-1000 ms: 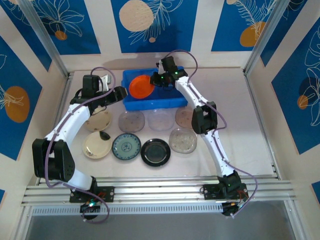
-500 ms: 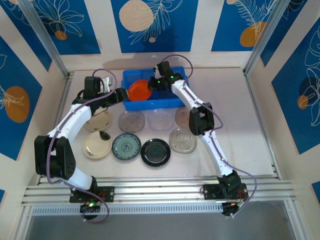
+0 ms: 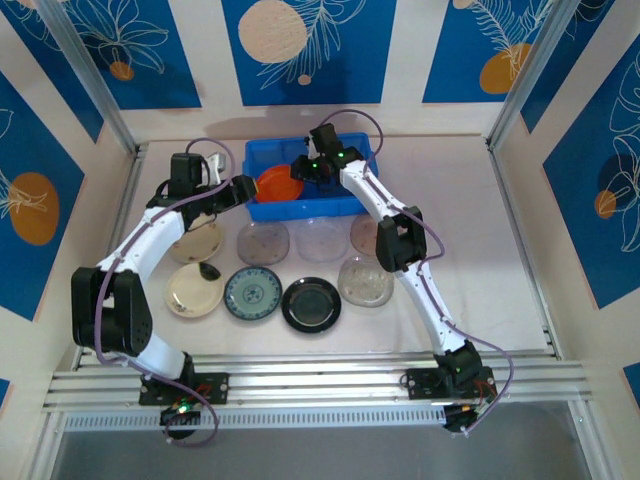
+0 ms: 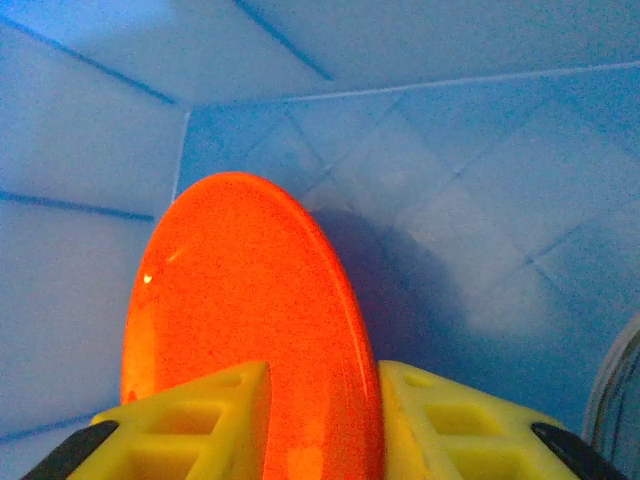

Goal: Place the plates into the plastic bin on the countertop

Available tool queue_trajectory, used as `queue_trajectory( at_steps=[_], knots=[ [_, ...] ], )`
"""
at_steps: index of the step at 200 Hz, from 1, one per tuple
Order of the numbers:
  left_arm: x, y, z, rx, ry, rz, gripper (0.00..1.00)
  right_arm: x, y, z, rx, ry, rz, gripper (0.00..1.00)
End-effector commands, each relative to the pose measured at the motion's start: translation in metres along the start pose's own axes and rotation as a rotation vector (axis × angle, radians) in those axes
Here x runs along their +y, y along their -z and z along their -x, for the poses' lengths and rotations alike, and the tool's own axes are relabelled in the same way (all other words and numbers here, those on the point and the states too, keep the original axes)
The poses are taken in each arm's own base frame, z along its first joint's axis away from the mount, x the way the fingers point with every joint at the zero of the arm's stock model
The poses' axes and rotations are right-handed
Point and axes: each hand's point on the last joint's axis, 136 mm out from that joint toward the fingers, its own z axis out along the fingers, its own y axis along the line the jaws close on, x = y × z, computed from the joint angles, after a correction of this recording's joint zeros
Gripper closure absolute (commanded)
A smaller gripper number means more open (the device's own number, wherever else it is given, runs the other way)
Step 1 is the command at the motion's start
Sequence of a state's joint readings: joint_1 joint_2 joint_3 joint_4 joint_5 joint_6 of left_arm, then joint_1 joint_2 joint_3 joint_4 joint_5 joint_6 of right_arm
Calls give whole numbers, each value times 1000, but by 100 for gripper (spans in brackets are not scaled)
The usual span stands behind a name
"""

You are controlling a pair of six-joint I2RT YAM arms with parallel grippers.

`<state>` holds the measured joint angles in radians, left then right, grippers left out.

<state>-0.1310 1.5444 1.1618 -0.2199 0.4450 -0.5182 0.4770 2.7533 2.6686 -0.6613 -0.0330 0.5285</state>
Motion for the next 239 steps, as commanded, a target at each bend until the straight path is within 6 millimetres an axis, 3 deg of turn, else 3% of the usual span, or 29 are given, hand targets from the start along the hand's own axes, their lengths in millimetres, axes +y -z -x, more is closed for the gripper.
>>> queue_trajectory(
  at_steps=[1,84,112,151,172,191,239],
  knots=[
    [-5,-3,-3,10,0,-34,32,6,14,6,-13,28,-28,65],
    [-11,-4,-4,6,-12,-34,32,16,53,18,-40,69,-77,63],
    [-18,-5,-11,26,-41,-33,31,28,92,30,-79,109,-97,63],
    [-30,-6,-27,43,-77,-49,31,45,170,33,-153,169,-121,63],
    [-42,-5,-40,53,-97,-92,31,44,208,12,-175,184,-134,62],
    [-64,-2,-63,90,-121,-156,31,36,241,-16,-183,195,-166,61],
    [-105,-3,-117,197,-211,-199,30,-32,296,-100,-65,93,-320,61]
  ],
)
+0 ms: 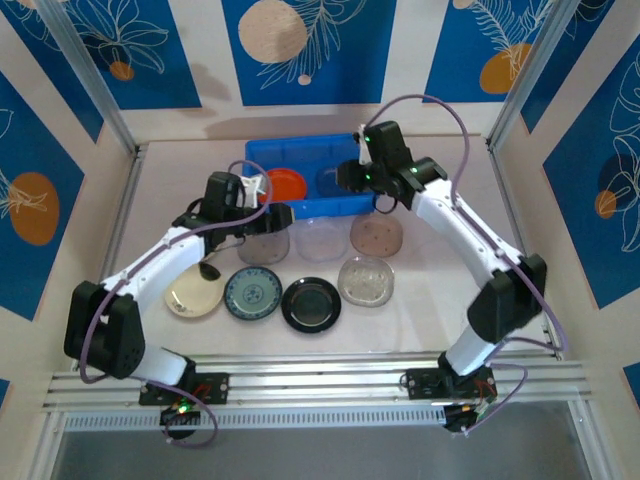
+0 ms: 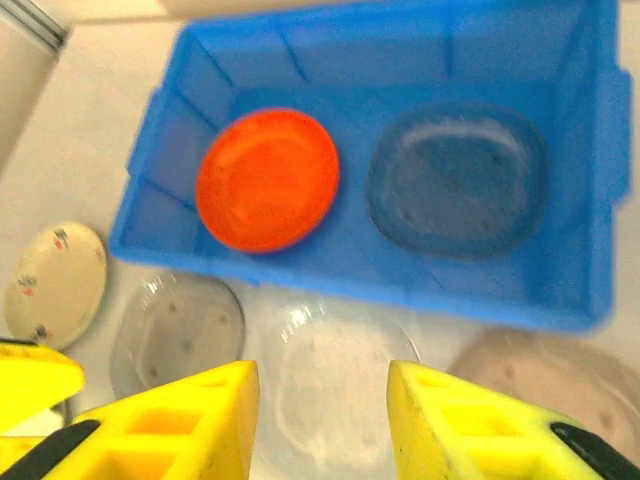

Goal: Place the plates into the plastic bin on the countertop

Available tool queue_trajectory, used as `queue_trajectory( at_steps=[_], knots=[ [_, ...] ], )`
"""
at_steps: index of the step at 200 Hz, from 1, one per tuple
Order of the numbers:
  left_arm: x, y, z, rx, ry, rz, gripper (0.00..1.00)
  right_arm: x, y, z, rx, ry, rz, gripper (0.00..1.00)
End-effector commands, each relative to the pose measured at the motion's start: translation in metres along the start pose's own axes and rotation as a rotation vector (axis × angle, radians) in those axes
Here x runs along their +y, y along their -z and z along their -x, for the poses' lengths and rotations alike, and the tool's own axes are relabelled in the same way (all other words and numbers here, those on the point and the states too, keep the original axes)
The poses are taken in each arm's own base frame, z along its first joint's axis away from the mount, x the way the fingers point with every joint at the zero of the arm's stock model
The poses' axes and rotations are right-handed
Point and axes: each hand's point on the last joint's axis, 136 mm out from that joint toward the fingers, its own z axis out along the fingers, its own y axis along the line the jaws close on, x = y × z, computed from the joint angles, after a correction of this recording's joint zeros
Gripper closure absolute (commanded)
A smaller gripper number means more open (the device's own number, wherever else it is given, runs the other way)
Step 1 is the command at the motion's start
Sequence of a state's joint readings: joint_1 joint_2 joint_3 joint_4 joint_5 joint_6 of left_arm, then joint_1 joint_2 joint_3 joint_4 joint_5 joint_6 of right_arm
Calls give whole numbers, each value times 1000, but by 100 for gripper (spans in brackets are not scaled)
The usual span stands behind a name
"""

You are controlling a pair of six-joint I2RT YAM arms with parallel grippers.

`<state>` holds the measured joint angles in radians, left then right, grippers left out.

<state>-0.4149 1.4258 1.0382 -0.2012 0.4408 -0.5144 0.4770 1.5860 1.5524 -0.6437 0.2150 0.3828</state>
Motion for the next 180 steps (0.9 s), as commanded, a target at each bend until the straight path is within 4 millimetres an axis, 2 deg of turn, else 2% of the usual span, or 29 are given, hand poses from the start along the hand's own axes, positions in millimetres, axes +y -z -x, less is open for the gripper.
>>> queue_trajectory(
  at_steps=[1,16,35,63,83,106,138,180],
  knots=[
    [-23,-4,-17,34,-46,-44,30,-42,8,-47,111,-46,-118,61],
    [-35,-15,-32,72,-75,-62,30,-62,19,-79,170,-109,-145,63],
    [-40,-30,-54,149,-100,-46,30,-79,28,-119,241,-193,-161,65],
    [-46,-46,-79,221,-122,-57,30,-94,31,-174,341,-297,-175,65],
    [-50,-55,-96,264,-136,-60,30,-100,27,-207,401,-368,-171,65],
    [-52,-63,-109,285,-151,-53,31,-104,21,-228,434,-411,-176,65],
    [-51,-73,-113,291,-141,-61,31,-109,7,-252,501,-459,-187,65],
    [-51,-81,-115,299,-140,-70,32,-116,-6,-262,529,-508,-194,69]
  ],
)
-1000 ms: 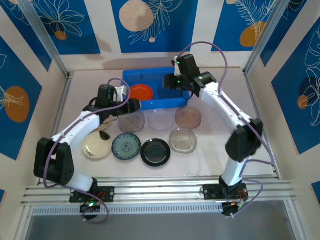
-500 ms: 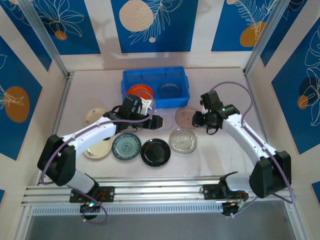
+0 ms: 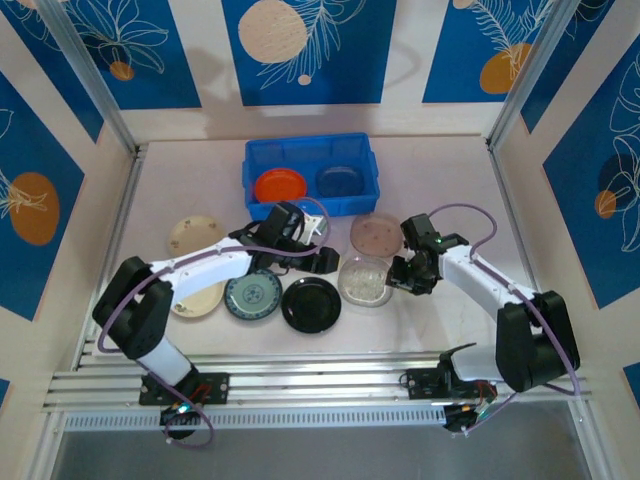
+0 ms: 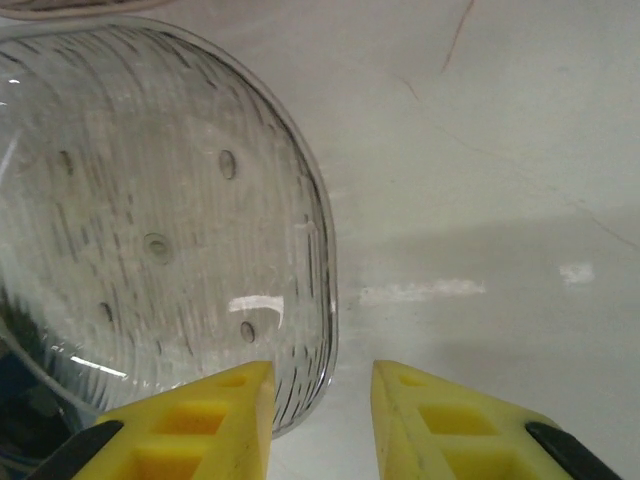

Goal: Place the plates into the plastic bin on the countertop

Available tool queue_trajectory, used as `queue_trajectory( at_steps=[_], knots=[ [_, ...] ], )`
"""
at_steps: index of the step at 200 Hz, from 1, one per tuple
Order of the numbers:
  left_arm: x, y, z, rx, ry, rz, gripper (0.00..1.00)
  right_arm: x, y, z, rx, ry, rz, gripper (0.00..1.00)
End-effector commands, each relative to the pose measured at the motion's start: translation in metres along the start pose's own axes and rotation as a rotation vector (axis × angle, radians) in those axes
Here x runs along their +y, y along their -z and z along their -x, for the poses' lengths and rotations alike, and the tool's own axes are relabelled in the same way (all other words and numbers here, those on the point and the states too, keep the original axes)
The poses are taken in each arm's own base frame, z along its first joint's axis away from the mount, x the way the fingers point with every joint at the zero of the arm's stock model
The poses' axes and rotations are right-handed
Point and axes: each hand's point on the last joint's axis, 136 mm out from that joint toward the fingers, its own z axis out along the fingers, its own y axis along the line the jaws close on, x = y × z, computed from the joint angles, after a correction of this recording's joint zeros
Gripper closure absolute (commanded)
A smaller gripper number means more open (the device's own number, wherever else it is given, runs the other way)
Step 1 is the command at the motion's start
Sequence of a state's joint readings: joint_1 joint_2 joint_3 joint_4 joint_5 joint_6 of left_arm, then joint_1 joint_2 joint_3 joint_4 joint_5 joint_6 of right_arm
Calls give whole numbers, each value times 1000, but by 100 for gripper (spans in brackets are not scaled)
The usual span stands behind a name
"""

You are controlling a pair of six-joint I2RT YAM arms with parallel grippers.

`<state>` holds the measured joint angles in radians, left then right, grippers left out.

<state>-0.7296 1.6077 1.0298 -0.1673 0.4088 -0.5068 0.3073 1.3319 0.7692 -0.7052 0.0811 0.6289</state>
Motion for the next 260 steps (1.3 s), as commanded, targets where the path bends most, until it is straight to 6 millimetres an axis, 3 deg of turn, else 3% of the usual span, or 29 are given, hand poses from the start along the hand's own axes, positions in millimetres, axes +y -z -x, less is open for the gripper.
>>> queue_trajectory(
  at_steps=[1,115,230,260],
  knots=[
    [2,-7,-1,-1,-9,-3,32,4,-6,2,15,-47,42,69],
    [7,-22,0,12,-1,-13,33,3,-33,5,88,-88,53,73],
    [10,-33,-1,26,-1,-24,33,-6,-35,4,83,-92,46,79],
    [10,-32,0,21,-1,-23,34,-6,-35,3,84,-88,45,87]
  ],
)
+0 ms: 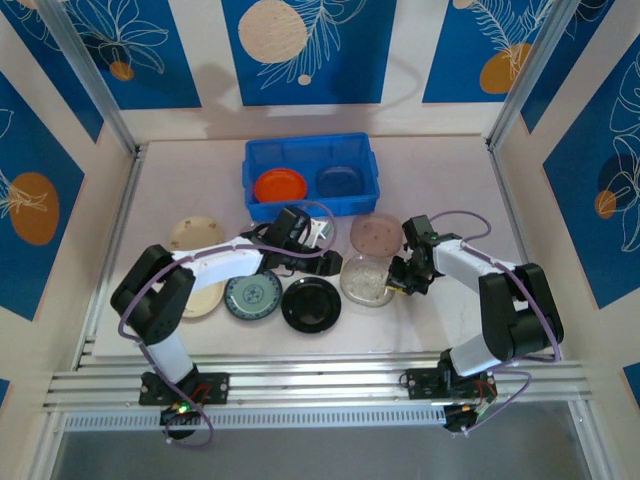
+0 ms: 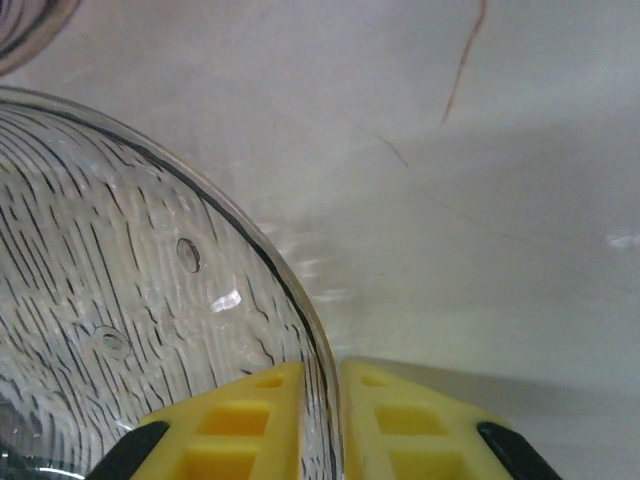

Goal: Place the plates into the plastic bin on the countertop

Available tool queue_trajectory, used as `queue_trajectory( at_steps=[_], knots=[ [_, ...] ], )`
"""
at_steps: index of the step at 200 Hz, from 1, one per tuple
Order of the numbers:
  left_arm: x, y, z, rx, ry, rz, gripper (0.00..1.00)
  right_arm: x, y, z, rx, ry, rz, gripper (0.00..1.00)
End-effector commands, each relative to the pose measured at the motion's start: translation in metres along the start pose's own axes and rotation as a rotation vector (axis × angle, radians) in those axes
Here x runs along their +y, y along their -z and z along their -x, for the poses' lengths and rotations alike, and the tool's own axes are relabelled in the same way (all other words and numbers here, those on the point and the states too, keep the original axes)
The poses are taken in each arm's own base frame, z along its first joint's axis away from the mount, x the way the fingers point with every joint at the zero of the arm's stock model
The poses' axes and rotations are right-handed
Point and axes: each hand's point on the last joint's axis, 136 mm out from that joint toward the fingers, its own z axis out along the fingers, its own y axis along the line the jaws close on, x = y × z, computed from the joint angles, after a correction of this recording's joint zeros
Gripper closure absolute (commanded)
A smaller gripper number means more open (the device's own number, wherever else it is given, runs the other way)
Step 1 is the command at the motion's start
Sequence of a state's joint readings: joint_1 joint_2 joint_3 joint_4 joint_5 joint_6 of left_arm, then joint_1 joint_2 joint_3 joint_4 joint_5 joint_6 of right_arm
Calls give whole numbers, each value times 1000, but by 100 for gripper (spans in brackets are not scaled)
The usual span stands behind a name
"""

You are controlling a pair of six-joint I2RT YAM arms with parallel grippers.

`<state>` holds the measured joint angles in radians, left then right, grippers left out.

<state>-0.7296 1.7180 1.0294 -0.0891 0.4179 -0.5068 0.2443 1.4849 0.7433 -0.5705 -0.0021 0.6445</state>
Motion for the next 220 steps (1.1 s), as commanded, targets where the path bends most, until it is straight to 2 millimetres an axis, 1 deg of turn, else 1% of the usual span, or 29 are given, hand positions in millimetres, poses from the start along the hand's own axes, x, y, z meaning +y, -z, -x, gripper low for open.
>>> queue_trajectory(
  at_steps=[1,32,65,71,88,110,132,150,169,187,220],
  knots=[
    [-8,-2,6,-9,-16,-29,34,-2,-1,-6,19,-2,4,87],
    [-8,-2,6,-10,-19,-30,34,-3,1,-8,18,-6,6,93],
    [-11,1,11,-15,-29,-31,34,-4,8,-11,4,-9,11,99],
    [-11,1,12,-16,-32,-30,34,-4,11,-11,-2,-8,12,100],
    [-14,3,15,-19,-44,-27,34,-3,22,-13,-23,-7,18,100],
    [-17,8,21,-30,-66,-18,35,1,43,-14,-65,-6,38,100],
    [-20,14,28,-34,-94,-3,35,13,66,-11,-116,6,88,100],
    [-26,21,37,-53,-113,-8,35,25,85,-8,-155,28,130,100],
    [-31,30,47,-78,-126,-11,36,36,100,-3,-181,59,163,100],
    [-33,38,53,-106,-135,-12,37,48,109,1,-200,98,195,100],
    [-33,50,62,-140,-122,-20,39,64,118,9,-218,146,237,100]
  ],
)
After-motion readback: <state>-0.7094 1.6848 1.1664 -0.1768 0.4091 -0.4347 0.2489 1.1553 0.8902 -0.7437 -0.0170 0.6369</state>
